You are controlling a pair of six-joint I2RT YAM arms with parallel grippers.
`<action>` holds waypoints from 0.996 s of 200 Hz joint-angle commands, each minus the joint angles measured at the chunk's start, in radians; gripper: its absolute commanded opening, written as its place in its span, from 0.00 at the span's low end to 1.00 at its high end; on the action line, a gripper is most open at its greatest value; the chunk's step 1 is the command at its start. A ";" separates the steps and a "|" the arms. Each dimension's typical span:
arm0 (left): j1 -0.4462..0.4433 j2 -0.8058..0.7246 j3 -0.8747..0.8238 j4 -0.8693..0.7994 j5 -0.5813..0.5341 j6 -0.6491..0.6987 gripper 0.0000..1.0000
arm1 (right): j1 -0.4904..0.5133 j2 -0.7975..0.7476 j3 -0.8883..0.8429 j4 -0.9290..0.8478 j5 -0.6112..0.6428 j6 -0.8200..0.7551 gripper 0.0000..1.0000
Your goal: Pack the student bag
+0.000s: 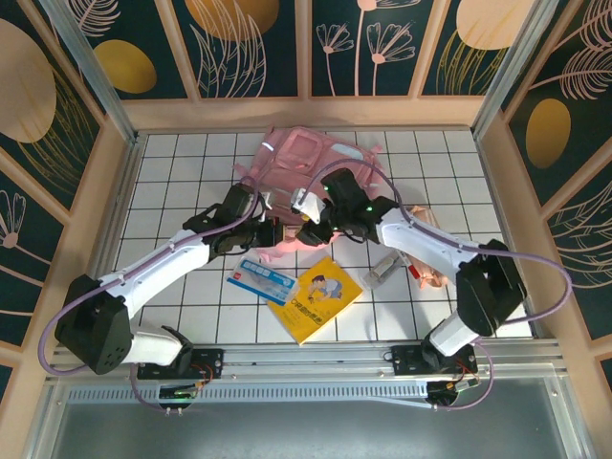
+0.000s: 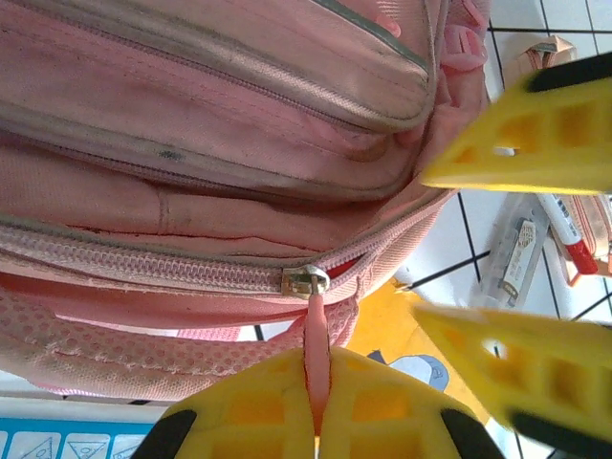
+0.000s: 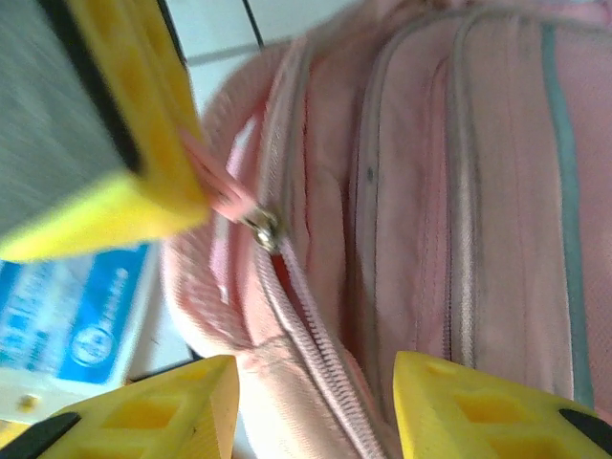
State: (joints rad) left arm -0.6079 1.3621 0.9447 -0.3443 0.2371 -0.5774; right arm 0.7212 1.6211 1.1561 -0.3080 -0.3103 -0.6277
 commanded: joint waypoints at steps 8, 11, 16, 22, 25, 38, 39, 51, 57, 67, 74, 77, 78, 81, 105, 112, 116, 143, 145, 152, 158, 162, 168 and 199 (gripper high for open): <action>-0.001 -0.032 -0.007 0.063 0.048 0.004 0.00 | -0.013 0.050 0.006 -0.015 0.025 -0.180 0.37; -0.001 -0.033 -0.009 0.063 0.050 0.005 0.00 | -0.014 0.052 0.005 -0.012 0.021 -0.184 0.34; 0.000 -0.035 -0.010 0.065 0.050 0.005 0.00 | -0.020 0.054 0.002 -0.008 0.014 -0.191 0.26; 0.000 -0.038 -0.015 0.068 0.050 0.007 0.00 | -0.026 0.054 -0.002 -0.002 0.005 -0.197 0.14; -0.001 -0.041 -0.016 0.068 0.048 0.008 0.00 | -0.029 0.052 -0.004 0.001 -0.001 -0.199 0.09; -0.001 -0.050 -0.023 0.066 0.031 0.019 0.00 | -0.044 0.040 -0.012 0.005 -0.033 -0.211 0.00; -0.001 -0.050 -0.023 0.065 0.029 0.021 0.00 | -0.045 0.038 -0.013 0.004 -0.037 -0.214 0.00; 0.001 -0.060 -0.020 0.039 -0.017 0.056 0.00 | -0.059 0.012 -0.031 0.017 -0.064 -0.229 0.00; 0.002 -0.066 -0.018 0.019 -0.058 0.076 0.00 | -0.066 -0.003 -0.042 0.020 -0.074 -0.242 0.00; 0.012 -0.075 -0.016 -0.020 -0.151 0.113 0.00 | -0.073 -0.030 -0.062 0.030 -0.071 -0.263 0.00; 0.029 -0.082 -0.020 -0.036 -0.203 0.152 0.00 | -0.076 -0.050 -0.076 0.036 -0.062 -0.285 0.00; 0.037 -0.085 -0.024 -0.041 -0.222 0.165 0.00 | -0.077 -0.058 -0.082 0.037 -0.059 -0.293 0.00; 0.042 -0.085 -0.025 -0.043 -0.230 0.171 0.00 | -0.078 -0.061 -0.084 0.037 -0.057 -0.297 0.00; 0.054 -0.088 -0.029 -0.045 -0.243 0.185 0.00 | -0.079 -0.069 -0.089 0.039 -0.054 -0.311 0.00; 0.237 -0.073 -0.071 -0.037 -0.245 0.253 0.00 | -0.080 -0.130 -0.143 0.074 -0.011 -0.390 0.00; 0.286 -0.055 -0.071 -0.041 -0.237 0.265 0.00 | -0.078 -0.141 -0.153 0.076 0.008 -0.410 0.00; 0.306 -0.044 -0.067 -0.048 -0.239 0.271 0.00 | -0.077 -0.147 -0.157 0.076 0.018 -0.423 0.00; 0.323 -0.005 -0.016 -0.079 -0.183 0.278 0.00 | -0.076 -0.167 -0.181 0.094 0.069 -0.443 0.01; 0.323 -0.007 -0.015 -0.077 -0.162 0.273 0.00 | -0.075 -0.169 -0.183 0.097 0.068 -0.440 0.04; 0.321 -0.020 -0.016 -0.057 -0.074 0.245 0.00 | -0.075 -0.175 -0.179 0.110 0.055 -0.402 0.16; 0.317 -0.038 -0.027 -0.033 -0.018 0.216 0.00 | -0.075 -0.178 -0.165 0.113 0.026 -0.370 0.26; 0.313 -0.054 -0.037 -0.013 0.016 0.198 0.00 | -0.075 -0.179 -0.151 0.108 0.003 -0.341 0.31; 0.302 -0.081 -0.052 0.013 0.050 0.179 0.00 | -0.074 -0.177 -0.123 0.090 -0.044 -0.302 0.36; 0.227 -0.198 -0.099 0.085 0.110 0.111 0.00 | -0.035 -0.117 0.008 0.027 -0.195 -0.149 0.43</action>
State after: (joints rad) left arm -0.3321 1.2747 0.8646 -0.3546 0.2340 -0.3939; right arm 0.6548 1.4883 1.0561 -0.2619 -0.3809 -0.9134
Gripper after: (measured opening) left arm 0.049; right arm 0.417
